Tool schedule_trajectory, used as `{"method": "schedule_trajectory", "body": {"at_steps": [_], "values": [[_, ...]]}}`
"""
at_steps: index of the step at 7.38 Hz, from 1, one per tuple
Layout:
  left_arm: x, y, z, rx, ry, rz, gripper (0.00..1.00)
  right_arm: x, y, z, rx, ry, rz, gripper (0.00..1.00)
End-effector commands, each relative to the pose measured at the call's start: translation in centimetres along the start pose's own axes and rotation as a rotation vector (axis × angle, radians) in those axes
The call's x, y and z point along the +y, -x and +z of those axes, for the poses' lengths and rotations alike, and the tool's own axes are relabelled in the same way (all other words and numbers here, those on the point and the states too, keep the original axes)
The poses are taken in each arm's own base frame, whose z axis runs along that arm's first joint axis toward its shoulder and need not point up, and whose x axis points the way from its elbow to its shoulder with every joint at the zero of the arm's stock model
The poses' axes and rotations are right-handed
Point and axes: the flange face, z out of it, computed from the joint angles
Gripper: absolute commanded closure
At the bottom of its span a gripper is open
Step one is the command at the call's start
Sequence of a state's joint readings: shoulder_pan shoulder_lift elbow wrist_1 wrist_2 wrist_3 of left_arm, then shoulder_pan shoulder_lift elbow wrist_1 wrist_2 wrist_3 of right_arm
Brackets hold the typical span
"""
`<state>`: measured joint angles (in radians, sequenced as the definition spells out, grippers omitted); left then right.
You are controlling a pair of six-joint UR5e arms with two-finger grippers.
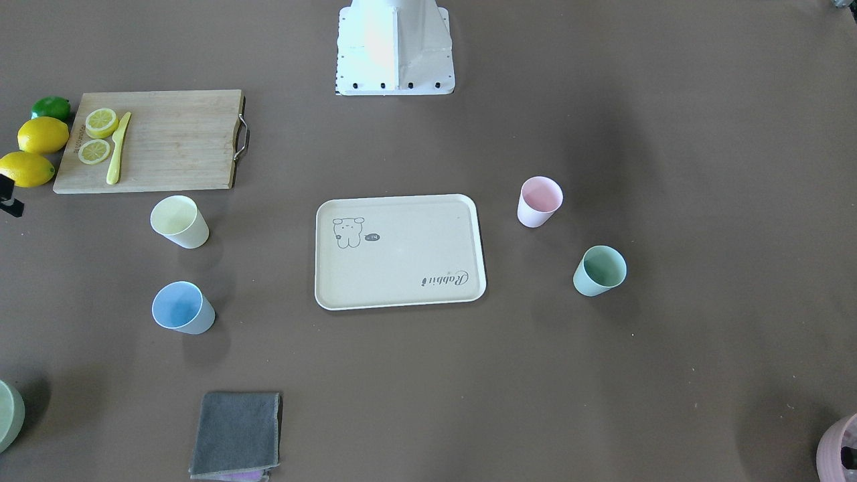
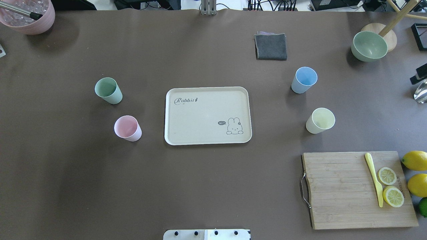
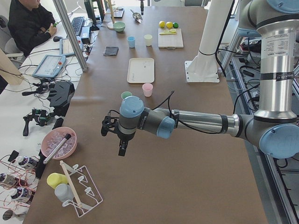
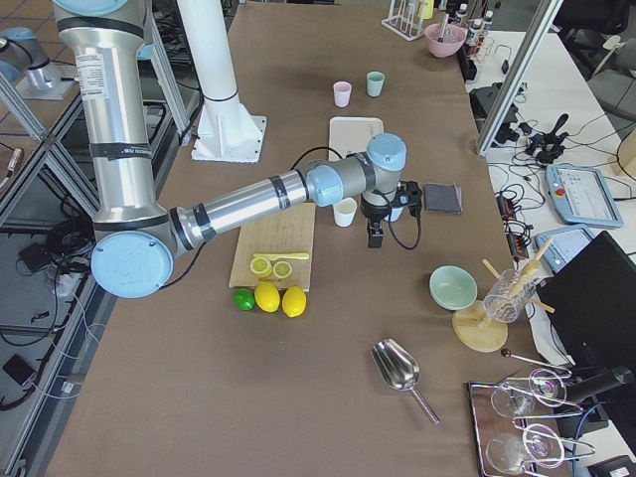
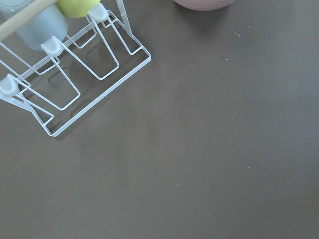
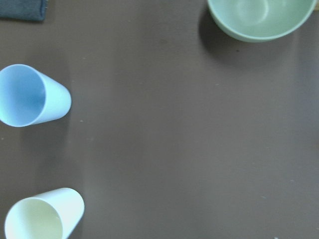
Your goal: Place all cups on tray
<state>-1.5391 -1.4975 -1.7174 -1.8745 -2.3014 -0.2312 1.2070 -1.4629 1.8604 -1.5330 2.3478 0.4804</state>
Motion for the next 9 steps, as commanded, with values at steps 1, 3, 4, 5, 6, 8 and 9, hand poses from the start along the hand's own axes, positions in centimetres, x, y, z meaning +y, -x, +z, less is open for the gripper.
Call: {"method": "schedule_trajectory", "body": {"at_steps": [1, 3, 4, 5, 6, 8, 9], "values": [[0.0, -0.1, -0.1, 0.003, -0.007, 0.007, 0.02, 2.1, 9.3, 6.0, -0.013, -0.068, 0.023, 0.00], [0.1, -0.1, -0.1, 0.003, -0.006, 0.005, 0.02, 4.2, 12.5, 9.3, -0.017, -0.042, 0.022, 0.00], [0.1, -0.1, -0.1, 0.003, -0.006, 0.005, 0.02, 4.9, 12.7, 10.1, -0.012, -0.025, 0.026, 0.00], [0.1, -0.1, -0.1, 0.003, -0.007, 0.004, 0.02, 5.3, 12.7, 10.7, -0.008, -0.014, 0.024, 0.00], [0.2, 0.0, 0.0, 0.003, -0.005, 0.004, 0.02, 5.3, 12.3, 11.2, 0.001, -0.007, 0.030, 0.00], [0.2, 0.0, 0.0, 0.003, -0.005, 0.002, 0.02, 5.2, 11.7, 12.4, 0.020, 0.009, 0.033, 0.00], [0.2, 0.0, -0.1, 0.002, -0.006, 0.003, 0.02, 5.2, 11.4, 12.9, 0.024, 0.016, 0.032, 0.00]]}}
